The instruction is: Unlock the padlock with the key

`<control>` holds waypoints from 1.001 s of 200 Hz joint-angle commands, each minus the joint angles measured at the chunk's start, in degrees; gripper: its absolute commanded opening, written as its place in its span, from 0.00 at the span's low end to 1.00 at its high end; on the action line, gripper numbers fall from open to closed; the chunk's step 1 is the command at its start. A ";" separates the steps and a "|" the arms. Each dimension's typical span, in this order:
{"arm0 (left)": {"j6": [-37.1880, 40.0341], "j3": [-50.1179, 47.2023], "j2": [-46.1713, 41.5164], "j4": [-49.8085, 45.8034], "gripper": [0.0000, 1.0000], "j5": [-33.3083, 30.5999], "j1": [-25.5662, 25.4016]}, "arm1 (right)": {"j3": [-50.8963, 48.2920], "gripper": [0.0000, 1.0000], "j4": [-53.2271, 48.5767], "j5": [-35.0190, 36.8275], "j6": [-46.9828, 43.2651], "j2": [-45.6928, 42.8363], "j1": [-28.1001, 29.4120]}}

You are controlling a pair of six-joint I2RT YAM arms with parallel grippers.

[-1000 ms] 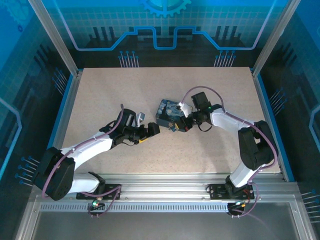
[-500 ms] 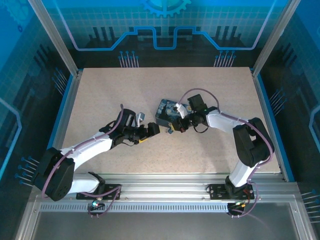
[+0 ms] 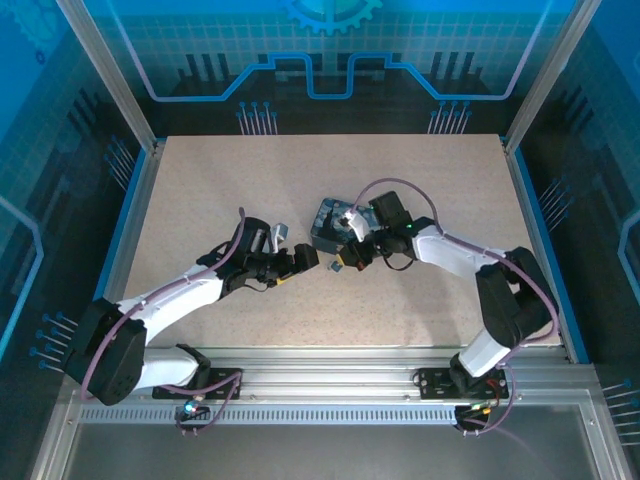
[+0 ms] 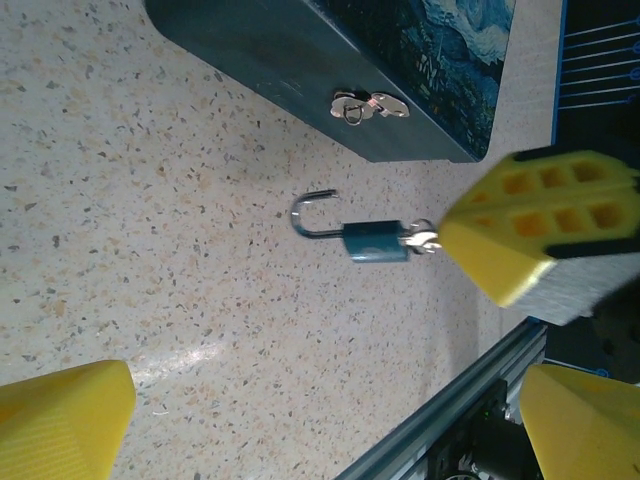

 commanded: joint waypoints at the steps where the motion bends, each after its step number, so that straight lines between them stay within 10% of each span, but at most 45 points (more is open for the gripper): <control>1: 0.54 0.32 -1.50 -1.47 0.99 -1.06 0.11 | -0.41 0.00 -1.76 0.88 0.48 -4.52 0.23; 200: 1.99 0.35 -2.24 -2.49 0.99 -1.96 1.42 | -18.25 0.00 2.55 11.18 22.01 -26.43 -32.28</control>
